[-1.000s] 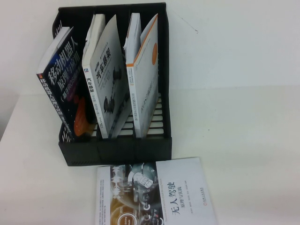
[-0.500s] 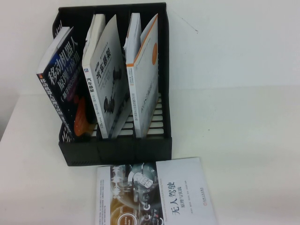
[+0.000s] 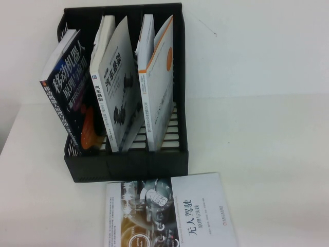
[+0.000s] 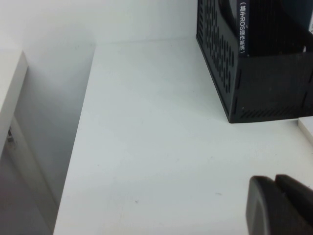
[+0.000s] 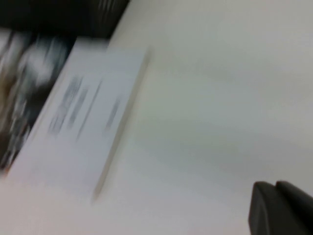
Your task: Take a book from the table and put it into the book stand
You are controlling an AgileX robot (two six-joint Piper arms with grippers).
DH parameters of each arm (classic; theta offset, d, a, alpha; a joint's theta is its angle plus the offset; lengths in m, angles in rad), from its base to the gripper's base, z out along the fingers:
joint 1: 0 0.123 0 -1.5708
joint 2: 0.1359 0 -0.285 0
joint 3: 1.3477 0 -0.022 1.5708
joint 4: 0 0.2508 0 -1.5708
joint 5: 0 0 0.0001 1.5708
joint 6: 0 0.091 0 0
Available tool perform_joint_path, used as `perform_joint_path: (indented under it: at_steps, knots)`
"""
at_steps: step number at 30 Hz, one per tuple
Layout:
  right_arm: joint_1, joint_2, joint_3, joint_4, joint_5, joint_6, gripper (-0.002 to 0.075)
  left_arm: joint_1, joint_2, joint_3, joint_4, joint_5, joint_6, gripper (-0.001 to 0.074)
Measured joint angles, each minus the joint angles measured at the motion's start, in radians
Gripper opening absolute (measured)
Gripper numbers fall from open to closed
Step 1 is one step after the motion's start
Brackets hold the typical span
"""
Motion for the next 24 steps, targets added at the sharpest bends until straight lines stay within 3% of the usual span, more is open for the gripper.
perform_joint_path:
  at_steps: [8,12,21,24]
  knots:
    - [-0.103,-0.396,0.197,-0.018,-0.302,-0.031,-0.0002,0.0,0.0,0.0,0.0,0.0,0.0,-0.0002]
    - [-0.107,-0.447,0.313,-0.018,-0.393,-0.036,-0.0002,0.0,-0.001,0.0,0.0,0.0,0.0,-0.0002]
    - [-0.107,-0.449,0.34,-0.051,-0.313,-0.037,-0.0002,0.0,-0.001,0.0,0.0,0.0,0.0,-0.0002]
    - [-0.107,-0.449,0.34,-0.205,-0.317,0.082,-0.0002,0.0,-0.001,0.0,0.0,0.0,0.0,-0.0002]
